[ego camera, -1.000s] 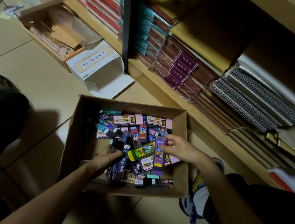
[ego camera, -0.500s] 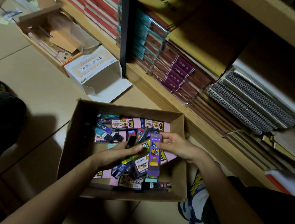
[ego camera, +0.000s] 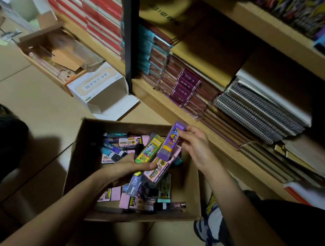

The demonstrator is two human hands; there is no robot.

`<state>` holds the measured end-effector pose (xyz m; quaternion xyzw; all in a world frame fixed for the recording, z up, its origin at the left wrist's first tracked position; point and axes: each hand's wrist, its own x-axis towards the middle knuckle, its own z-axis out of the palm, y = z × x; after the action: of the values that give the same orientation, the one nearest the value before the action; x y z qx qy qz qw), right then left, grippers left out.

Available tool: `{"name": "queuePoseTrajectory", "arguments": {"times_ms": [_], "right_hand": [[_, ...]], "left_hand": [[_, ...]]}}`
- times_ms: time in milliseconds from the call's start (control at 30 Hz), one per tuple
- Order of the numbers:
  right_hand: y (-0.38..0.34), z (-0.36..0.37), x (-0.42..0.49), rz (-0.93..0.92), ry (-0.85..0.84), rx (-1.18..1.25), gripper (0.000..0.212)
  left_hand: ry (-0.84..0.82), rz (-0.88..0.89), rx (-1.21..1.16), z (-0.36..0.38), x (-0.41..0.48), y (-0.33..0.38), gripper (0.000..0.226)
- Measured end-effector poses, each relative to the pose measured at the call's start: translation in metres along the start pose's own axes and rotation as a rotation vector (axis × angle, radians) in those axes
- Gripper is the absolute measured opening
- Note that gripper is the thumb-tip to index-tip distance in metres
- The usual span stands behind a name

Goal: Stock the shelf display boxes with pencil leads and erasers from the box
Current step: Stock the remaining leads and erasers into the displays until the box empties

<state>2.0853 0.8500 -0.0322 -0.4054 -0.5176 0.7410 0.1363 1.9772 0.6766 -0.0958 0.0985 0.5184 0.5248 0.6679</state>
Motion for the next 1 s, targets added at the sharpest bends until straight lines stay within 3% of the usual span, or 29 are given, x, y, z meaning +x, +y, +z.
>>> {"name": "queuePoseTrajectory", "arguments": {"times_ms": [100,300,533,633,767,900,1000], "right_hand": [[-0.032,-0.002,-0.007,-0.110,0.026,0.003,0.021],[-0.100,0.006,-0.039,-0.212,-0.161,-0.143,0.035],[-0.156,0.025,-0.074,-0.272,-0.343,-0.464,0.012],[-0.176,0.030,-0.079,-0.285,-0.362,-0.495,0.014],[-0.203,0.032,-0.084,-0.338,-0.344,-0.634,0.024],[-0.221,0.034,-0.091,-0.403,-0.274,-0.771,0.025],[-0.230,0.022,-0.098,-0.310,-0.349,-0.536,0.020]], "left_hand": [[0.088,0.113,0.009,0.008,-0.009,0.020,0.044],[0.221,0.355,-0.041,0.039,-0.034,0.079,0.050],[0.253,0.473,-0.084,0.083,-0.081,0.146,0.044],[0.186,0.513,-0.063,0.101,-0.103,0.166,0.041],[0.124,0.568,-0.002,0.115,-0.121,0.187,0.077],[0.114,0.566,-0.003,0.119,-0.129,0.205,0.048],[0.147,0.623,-0.029,0.118,-0.127,0.219,0.042]]}}
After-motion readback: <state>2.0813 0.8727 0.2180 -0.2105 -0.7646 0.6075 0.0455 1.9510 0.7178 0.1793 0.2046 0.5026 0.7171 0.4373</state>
